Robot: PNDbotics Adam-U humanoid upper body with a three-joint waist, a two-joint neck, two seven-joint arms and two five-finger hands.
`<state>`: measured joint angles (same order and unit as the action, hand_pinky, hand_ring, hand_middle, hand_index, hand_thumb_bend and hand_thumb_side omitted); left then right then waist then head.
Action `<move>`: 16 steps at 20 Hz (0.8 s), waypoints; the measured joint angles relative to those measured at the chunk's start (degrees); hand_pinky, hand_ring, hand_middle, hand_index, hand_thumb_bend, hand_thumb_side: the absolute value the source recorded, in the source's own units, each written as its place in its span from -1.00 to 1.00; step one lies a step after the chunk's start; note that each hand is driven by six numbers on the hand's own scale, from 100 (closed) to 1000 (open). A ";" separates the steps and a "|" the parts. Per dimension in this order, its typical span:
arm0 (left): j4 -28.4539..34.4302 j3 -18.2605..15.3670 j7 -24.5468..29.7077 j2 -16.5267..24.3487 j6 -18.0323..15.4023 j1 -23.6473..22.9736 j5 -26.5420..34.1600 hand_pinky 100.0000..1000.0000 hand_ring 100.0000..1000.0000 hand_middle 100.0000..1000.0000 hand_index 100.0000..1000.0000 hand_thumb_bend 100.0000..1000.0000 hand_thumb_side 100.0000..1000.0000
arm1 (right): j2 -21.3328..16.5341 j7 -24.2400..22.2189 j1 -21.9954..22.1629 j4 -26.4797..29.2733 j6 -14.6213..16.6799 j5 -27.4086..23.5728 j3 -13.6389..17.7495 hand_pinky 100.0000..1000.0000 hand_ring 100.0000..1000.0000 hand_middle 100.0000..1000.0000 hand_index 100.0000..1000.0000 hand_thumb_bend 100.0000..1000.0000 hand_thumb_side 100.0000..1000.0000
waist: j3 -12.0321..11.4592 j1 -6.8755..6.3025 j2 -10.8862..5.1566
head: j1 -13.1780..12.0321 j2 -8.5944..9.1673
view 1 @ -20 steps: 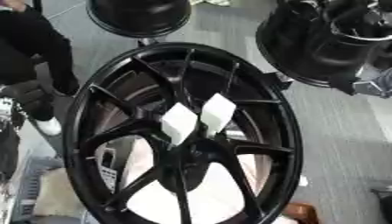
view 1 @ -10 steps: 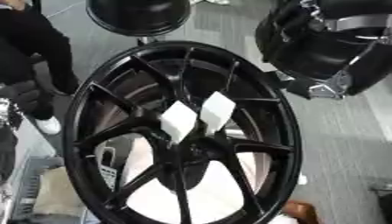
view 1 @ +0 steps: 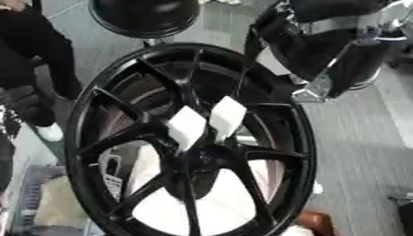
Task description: Pull the pin out of the wheel hub.
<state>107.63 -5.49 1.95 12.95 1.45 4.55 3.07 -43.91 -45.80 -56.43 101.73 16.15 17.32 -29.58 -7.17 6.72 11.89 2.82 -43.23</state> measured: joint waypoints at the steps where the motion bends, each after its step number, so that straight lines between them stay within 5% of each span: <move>1: 0.00 0.00 0.04 -0.01 0.00 0.03 0.02 0.78 0.69 0.58 0.55 -1.00 0.65 | 0.34 -0.08 -0.05 -0.52 0.08 0.02 -0.26 0.76 0.59 0.44 0.57 -0.61 -0.06 | -0.09 0.00 0.01 | 0.00 -0.03; 16: -0.01 0.01 0.16 -0.42 -0.04 0.10 0.23 0.78 0.69 0.58 0.55 -1.00 0.66 | 2.87 -4.31 -1.52 -3.32 1.15 -4.97 -1.89 0.77 0.61 0.47 0.65 -0.54 -0.01 | -0.39 -0.03 0.13 | 0.14 -0.57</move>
<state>107.62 -5.48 2.11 12.53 1.41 4.65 3.30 -41.04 -50.12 -57.96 98.41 17.31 12.35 -31.47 -7.57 6.69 12.02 2.96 -43.79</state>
